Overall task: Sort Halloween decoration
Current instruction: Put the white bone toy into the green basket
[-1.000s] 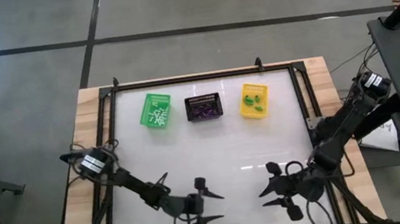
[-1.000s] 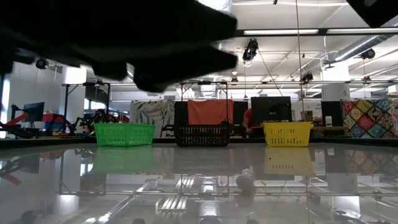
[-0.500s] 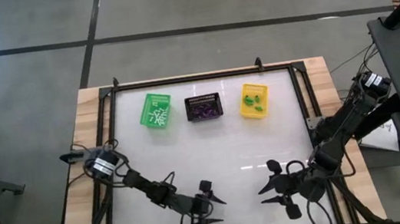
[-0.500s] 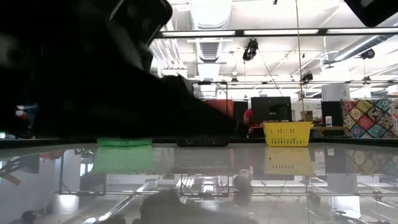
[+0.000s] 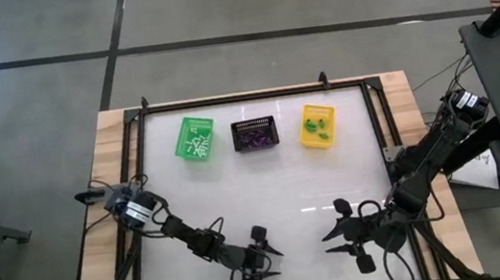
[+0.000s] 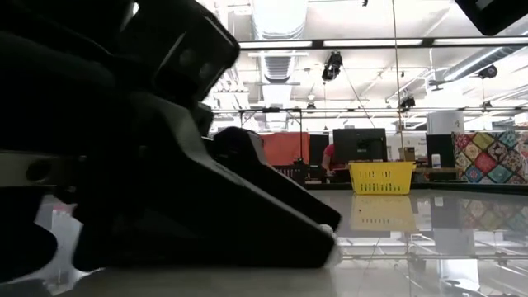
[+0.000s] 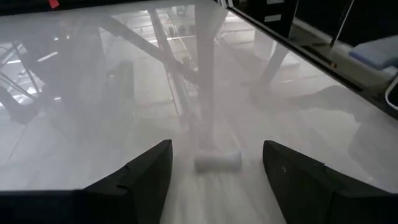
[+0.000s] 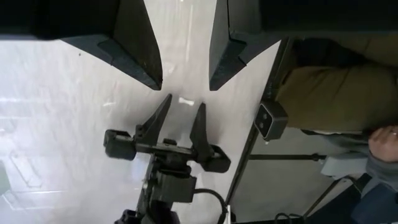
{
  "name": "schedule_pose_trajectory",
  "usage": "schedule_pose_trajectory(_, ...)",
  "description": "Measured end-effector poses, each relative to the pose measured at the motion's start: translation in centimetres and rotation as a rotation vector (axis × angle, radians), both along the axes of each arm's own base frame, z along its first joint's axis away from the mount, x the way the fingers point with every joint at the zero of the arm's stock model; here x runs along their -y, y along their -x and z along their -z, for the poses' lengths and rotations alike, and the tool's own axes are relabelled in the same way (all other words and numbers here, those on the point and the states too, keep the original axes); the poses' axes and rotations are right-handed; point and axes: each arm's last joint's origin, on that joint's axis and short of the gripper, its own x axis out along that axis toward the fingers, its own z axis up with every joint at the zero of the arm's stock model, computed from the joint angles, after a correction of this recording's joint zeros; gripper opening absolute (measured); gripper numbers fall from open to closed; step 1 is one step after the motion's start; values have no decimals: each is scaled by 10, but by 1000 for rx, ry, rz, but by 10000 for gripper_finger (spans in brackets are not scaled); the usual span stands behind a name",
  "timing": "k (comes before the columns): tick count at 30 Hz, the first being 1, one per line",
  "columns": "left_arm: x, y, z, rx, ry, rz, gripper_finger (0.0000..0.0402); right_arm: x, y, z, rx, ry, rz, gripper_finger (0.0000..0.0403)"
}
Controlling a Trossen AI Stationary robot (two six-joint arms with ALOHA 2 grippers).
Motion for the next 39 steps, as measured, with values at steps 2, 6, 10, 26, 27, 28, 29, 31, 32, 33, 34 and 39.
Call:
schedule_pose_trajectory(2,2,-4,3,2,16,-6,234,0,0,0,3,3,6,123)
schedule_pose_trajectory(6,4,-7,6,-1,34,-11,224,1,0,1,2,10,12,123)
schedule_pose_trajectory(10,4,-7,6,-7,37,-10,198,1,0,1,1,11,12,123)
schedule_pose_trajectory(26,4,-6,5,-17,32,-3,86,1,0,1,0,12,12,123)
schedule_pose_trajectory(27,3,-6,3,-14,31,-6,86,1,0,1,0,12,12,123)
schedule_pose_trajectory(28,3,-6,2,-12,25,-6,86,1,0,1,0,12,12,123)
schedule_pose_trajectory(29,3,-6,1,-12,17,-8,86,1,0,1,0,12,12,123)
schedule_pose_trajectory(31,3,-6,0,-8,8,-12,86,1,0,1,0,12,12,123)
schedule_pose_trajectory(32,2,-6,0,-7,4,-16,86,1,0,1,0,12,12,123)
schedule_pose_trajectory(33,2,-5,0,-6,2,-21,86,1,0,1,0,12,12,123)
schedule_pose_trajectory(34,2,-5,0,-5,1,-24,86,1,0,1,0,11,12,123)
schedule_pose_trajectory(39,-7,4,-8,-7,-24,-74,86,1,0,1,0,12,13,123)
